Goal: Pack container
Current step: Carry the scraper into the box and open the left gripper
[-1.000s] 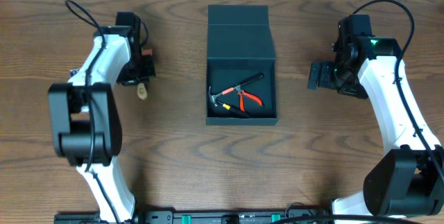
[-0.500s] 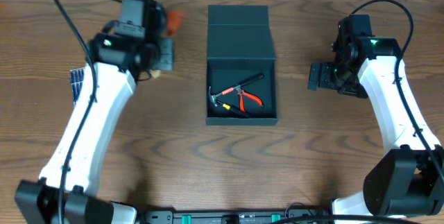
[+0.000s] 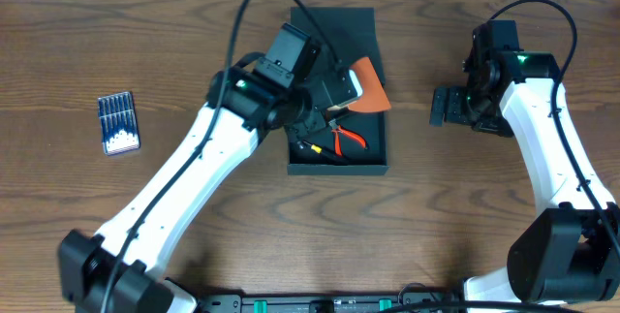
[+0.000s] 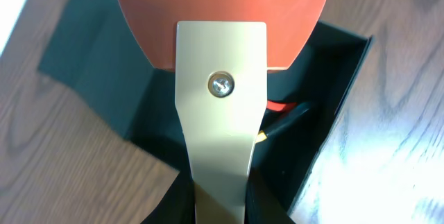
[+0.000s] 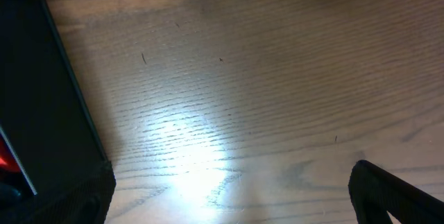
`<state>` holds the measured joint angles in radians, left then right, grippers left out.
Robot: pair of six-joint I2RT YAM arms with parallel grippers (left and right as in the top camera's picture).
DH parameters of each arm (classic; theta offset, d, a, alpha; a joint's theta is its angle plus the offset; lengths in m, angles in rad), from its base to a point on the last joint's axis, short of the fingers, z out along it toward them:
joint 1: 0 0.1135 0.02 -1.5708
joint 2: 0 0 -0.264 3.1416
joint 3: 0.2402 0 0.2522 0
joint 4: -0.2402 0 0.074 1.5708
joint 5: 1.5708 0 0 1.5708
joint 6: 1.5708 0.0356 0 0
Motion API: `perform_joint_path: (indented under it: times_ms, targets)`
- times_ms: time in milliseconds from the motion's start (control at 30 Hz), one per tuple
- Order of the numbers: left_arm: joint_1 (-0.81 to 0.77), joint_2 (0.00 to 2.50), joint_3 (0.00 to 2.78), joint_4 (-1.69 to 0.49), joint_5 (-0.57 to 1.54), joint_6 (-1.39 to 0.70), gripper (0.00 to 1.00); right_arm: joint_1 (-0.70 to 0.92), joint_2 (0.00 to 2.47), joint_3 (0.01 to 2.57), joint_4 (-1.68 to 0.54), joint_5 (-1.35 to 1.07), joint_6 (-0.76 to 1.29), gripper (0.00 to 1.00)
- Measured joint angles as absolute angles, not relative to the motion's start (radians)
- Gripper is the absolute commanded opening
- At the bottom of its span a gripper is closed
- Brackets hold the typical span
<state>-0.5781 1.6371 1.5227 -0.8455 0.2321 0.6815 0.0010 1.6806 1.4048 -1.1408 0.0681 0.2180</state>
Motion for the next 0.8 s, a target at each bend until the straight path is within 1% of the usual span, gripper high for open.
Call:
perform_joint_path:
  times_ms: [200, 367, 600, 667, 700, 733, 767, 800]
  targets:
    - [-0.578, 1.779, 1.523, -0.825, 0.237, 0.736, 0.06, 0.001, 1.681, 1.405, -1.141, 0.068, 0.218, 0.99]
    - [-0.578, 1.895, 1.523, -0.788, 0.237, 0.744, 0.06, 0.001, 1.681, 1.405, -1.147, 0.068, 0.218, 0.99]
    - [-0.576, 1.955, 1.523, -0.739, 0.237, 0.757, 0.06, 0.001, 1.681, 1.405, -1.167, 0.068, 0.216, 0.99]
    - [-0.576, 1.964, 1.523, -0.735, 0.237, 0.757, 0.07, 0.001, 1.681, 1.405, -1.167, 0.068, 0.216, 0.99]
    - [-0.576, 1.969, 1.523, -0.734, 0.237, 0.757, 0.13, 0.001, 1.681, 1.405, -1.167, 0.068, 0.216, 0.99]
    - [-0.576, 1.972, 1.523, -0.733, 0.237, 0.757, 0.25, 0.001, 1.681, 1.405, -1.167, 0.068, 0.216, 0.99]
    - [-0.576, 1.974, 1.523, -0.733, 0.237, 0.760, 0.36, 0.001, 1.681, 1.405, -1.167, 0.068, 0.216, 0.99]
    - [-0.576, 1.975, 1.523, -0.731, 0.238, 0.762, 0.37, 0.001, 1.681, 1.405, -1.167, 0.068, 0.216, 0.99]
